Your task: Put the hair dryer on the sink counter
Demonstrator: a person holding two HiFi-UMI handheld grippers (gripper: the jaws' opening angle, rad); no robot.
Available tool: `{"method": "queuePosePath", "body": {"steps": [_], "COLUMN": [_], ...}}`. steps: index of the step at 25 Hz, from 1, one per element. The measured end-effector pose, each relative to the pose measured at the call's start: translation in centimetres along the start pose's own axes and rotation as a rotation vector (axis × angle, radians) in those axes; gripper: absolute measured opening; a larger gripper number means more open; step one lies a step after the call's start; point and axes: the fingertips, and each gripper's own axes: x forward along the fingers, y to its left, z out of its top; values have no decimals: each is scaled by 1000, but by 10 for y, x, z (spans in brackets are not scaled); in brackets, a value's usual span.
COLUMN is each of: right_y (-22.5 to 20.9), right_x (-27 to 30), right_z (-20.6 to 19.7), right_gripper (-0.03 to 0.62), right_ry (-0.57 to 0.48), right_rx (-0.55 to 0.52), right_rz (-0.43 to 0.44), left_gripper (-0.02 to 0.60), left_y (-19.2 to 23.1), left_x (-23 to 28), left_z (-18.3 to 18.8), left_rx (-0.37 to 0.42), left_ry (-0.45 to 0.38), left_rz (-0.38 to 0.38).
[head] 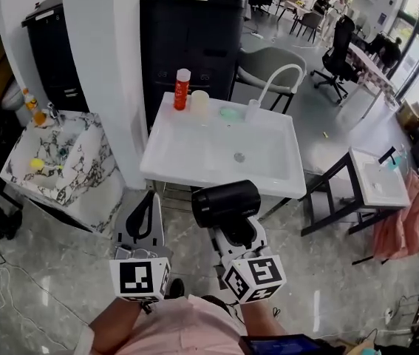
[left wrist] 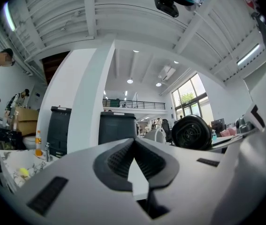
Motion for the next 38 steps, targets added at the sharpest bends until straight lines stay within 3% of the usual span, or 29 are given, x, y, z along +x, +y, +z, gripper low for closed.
{"method": "queuePosePath", "body": {"steps": [21,29,38], "right_y": [-71,-129,-175], "right_x": [86,142,201], "right_z": [-7,7,40], "right_gripper": [245,245,244], "right_ry": [47,55,38], "right_rx": [62,83,93], "right_rz": [-66,-53,10], "left_gripper": [9,9,9], "left_y": [6,7,3], "left_x": [103,174,241], "left_z": [-51,-65,-48], "left_rx": [5,58,107], "left_ry": [98,135,111], "left_rz": [-44,-12,47]}}
